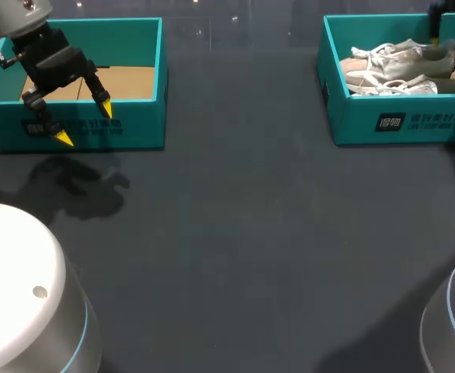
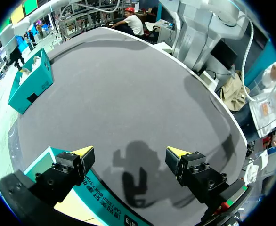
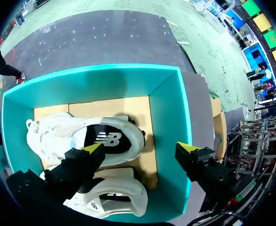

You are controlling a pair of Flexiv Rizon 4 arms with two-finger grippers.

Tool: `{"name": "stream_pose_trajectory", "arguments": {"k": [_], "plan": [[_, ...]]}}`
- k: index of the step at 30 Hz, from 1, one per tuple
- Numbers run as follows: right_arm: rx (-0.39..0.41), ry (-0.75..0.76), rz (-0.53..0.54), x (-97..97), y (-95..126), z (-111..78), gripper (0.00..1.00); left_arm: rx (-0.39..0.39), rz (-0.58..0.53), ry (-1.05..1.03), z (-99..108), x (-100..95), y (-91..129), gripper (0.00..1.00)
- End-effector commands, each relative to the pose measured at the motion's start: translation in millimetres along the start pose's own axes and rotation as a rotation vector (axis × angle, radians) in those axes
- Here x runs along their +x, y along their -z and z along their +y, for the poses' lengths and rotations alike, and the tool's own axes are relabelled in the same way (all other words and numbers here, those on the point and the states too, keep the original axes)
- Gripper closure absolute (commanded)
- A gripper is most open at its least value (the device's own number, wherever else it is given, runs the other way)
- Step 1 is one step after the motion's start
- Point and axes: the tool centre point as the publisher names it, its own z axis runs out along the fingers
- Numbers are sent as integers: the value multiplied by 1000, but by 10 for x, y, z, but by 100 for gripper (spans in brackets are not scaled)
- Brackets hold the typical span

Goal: Take the shoe out of the shoebox, open the shoe tongue, remove and reinsert the insole, then place the shoe into the shoebox

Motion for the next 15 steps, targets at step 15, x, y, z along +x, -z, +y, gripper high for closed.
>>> {"name": "stream_pose_trajectory", "arguments": {"k": [15], "plan": [[-65, -17, 19, 136, 1129, -772, 0, -20, -9, 111, -54, -6, 116, 0]]}}
